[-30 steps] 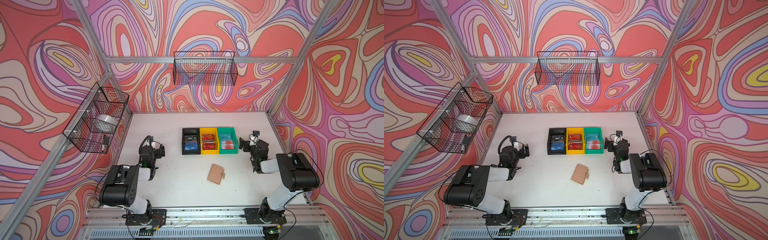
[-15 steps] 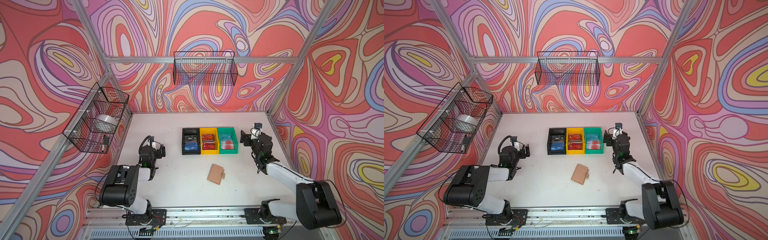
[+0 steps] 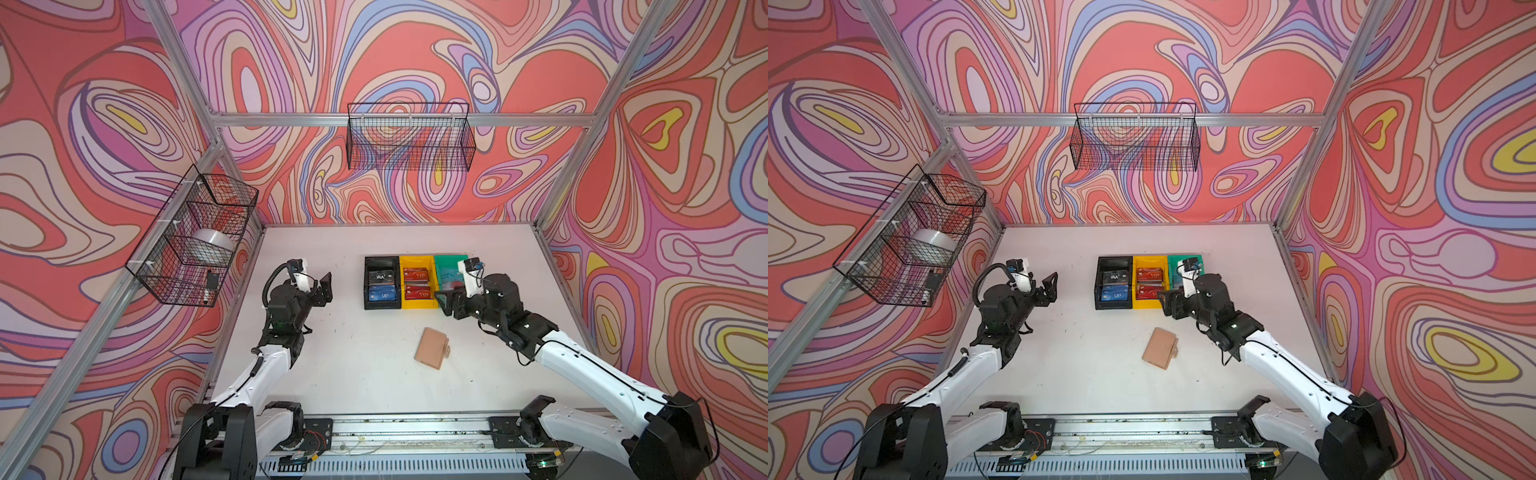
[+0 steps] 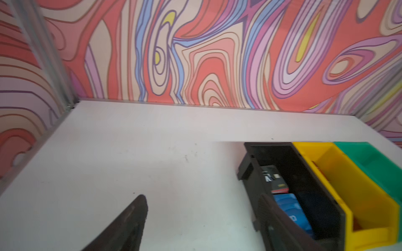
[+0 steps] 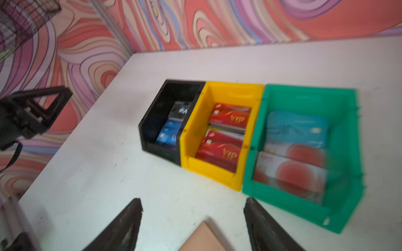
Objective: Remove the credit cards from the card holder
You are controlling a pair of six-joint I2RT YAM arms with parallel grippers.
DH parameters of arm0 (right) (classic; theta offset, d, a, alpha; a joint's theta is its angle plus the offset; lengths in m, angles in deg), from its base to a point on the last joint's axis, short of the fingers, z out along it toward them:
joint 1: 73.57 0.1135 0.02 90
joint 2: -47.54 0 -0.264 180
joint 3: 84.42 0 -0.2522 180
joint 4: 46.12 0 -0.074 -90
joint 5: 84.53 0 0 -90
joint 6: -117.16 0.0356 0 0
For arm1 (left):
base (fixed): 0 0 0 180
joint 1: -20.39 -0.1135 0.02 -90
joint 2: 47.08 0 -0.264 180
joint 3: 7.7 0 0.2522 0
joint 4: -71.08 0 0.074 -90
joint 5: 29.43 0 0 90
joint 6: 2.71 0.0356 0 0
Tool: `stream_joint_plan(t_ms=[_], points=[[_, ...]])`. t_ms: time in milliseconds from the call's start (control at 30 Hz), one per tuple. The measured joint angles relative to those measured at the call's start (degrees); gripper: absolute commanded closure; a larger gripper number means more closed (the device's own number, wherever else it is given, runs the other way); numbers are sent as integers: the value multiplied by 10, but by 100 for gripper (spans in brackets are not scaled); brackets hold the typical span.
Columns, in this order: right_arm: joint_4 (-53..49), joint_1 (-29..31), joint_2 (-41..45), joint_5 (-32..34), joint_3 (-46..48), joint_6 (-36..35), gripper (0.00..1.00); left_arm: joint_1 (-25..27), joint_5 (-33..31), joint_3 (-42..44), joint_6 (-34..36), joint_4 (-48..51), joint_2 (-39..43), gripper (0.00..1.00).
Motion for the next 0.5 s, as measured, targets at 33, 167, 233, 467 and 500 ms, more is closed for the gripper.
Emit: stream_joint_plan(t_ms=[33, 167, 233, 467, 500], points=[[1, 19, -17, -5, 3, 12, 25, 16, 7, -6, -10, 18, 2, 25], [9, 77, -87, -16, 20, 54, 25, 105, 21, -13, -37, 104, 10, 28], [11, 88, -113, -17, 30, 74, 26, 136, 27, -11, -54, 139, 11, 29], [-27, 90, -113, -1, 65, 128, 27, 216, 26, 49, -132, 205, 36, 33], [-42, 90, -104, 4, 68, 137, 27, 227, 22, 54, -142, 212, 39, 33]])
